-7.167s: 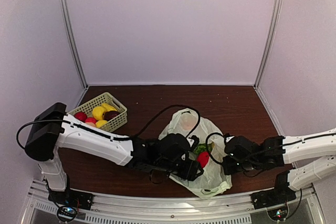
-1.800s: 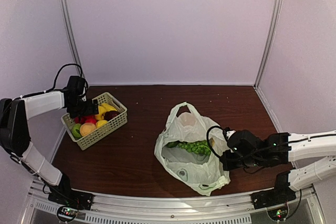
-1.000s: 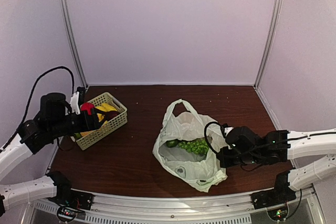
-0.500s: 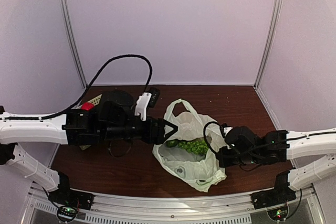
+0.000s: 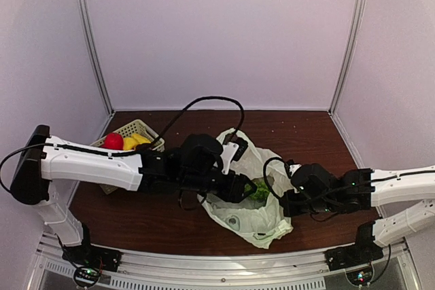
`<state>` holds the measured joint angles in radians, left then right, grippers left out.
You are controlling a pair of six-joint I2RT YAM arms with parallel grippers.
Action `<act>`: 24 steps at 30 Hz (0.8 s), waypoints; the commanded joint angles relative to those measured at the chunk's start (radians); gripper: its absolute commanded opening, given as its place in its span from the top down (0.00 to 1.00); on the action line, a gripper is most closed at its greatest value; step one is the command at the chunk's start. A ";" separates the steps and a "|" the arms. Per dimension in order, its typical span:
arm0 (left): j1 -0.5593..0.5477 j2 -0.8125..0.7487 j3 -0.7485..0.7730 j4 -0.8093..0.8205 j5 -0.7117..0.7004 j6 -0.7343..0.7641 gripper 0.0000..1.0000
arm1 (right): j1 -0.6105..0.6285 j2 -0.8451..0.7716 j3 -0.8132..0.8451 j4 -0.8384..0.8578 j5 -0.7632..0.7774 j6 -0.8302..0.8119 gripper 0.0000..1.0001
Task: Untie the knot of the plastic bag and take out the fruit
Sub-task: Reach into the gripper of the takeout bag.
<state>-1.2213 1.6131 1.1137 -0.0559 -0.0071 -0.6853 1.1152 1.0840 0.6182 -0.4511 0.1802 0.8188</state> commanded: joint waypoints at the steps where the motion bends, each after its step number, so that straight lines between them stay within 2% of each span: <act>1: -0.003 0.141 0.135 0.009 0.088 0.059 0.42 | 0.005 -0.002 0.011 0.003 0.020 0.005 1.00; 3: 0.003 0.221 0.197 -0.044 0.092 0.070 0.44 | 0.004 0.002 0.012 0.001 0.019 0.002 1.00; 7: 0.039 0.289 0.230 -0.041 0.114 0.051 0.47 | 0.006 -0.004 0.015 -0.012 0.021 0.004 1.00; 13: 0.050 0.367 0.296 -0.105 0.045 0.111 0.49 | 0.005 -0.040 -0.002 -0.022 0.020 0.010 1.00; 21: 0.057 0.439 0.327 -0.149 -0.125 0.170 0.43 | 0.004 -0.041 -0.002 -0.020 0.026 0.005 1.00; 24: 0.072 0.458 0.327 -0.153 -0.146 0.165 0.39 | 0.003 -0.030 -0.003 -0.009 0.023 0.004 1.00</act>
<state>-1.1687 2.0380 1.4162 -0.1848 -0.0727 -0.5461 1.1149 1.0519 0.6178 -0.4610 0.1818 0.8188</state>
